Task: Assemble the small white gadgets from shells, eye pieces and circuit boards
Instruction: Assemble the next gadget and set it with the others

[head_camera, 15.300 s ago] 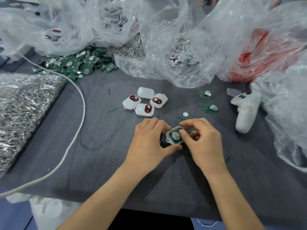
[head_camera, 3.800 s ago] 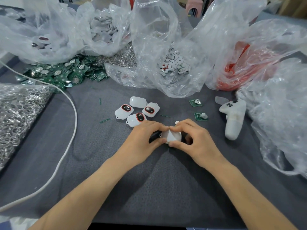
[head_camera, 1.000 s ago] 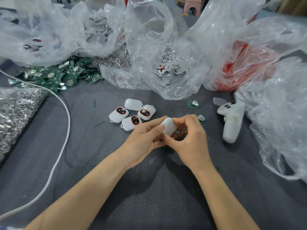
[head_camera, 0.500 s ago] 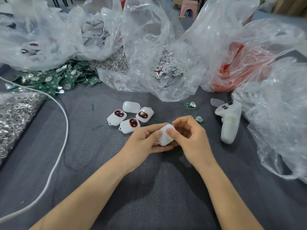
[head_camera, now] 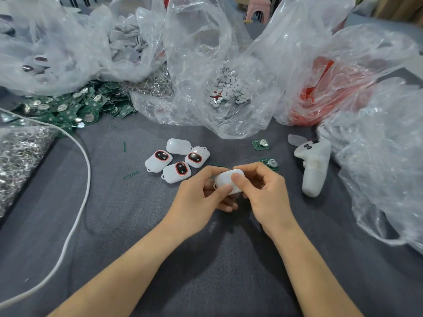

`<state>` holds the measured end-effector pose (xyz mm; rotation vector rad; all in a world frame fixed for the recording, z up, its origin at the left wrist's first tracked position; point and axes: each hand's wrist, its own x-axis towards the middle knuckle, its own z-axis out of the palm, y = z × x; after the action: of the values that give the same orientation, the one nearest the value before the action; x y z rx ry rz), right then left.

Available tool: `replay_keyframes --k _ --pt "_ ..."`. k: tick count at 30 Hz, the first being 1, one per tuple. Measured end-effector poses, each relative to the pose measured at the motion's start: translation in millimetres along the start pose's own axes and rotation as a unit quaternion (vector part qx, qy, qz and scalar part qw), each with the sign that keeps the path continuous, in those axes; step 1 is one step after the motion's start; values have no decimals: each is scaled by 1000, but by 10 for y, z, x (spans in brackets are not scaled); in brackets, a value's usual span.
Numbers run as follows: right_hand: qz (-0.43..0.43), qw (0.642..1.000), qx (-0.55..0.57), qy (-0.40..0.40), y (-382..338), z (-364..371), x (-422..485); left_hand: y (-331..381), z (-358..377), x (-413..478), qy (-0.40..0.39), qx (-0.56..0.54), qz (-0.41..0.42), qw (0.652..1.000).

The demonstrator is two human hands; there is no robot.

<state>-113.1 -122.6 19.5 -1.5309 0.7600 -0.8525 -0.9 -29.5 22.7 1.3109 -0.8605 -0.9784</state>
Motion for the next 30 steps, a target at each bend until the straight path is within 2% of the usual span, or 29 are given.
replay_keyframes --k 3,7,12,16,21,26,30 --pt "-5 1000 -5 -9 2 -7 -2 6 -5 -15 4 70 25 997" --pt "-15 998 -52 -6 18 -2 -13 11 -16 4 5 83 30 996" --pt "-11 999 -51 -13 -28 -13 -23 19 -35 8 -4 34 34 999" --pt "-50 990 -127 -46 -33 8 -76 53 -42 -3 -34 13 45 998" --pt "-76 983 -164 -34 -67 20 -98 49 -19 -16 -55 23 34 998" --pt "-70 983 -160 -57 -102 33 -130 63 11 -25 -59 -13 47 997" --pt "-17 990 -110 -83 -86 21 -96 51 17 -21 -60 -27 32 997"
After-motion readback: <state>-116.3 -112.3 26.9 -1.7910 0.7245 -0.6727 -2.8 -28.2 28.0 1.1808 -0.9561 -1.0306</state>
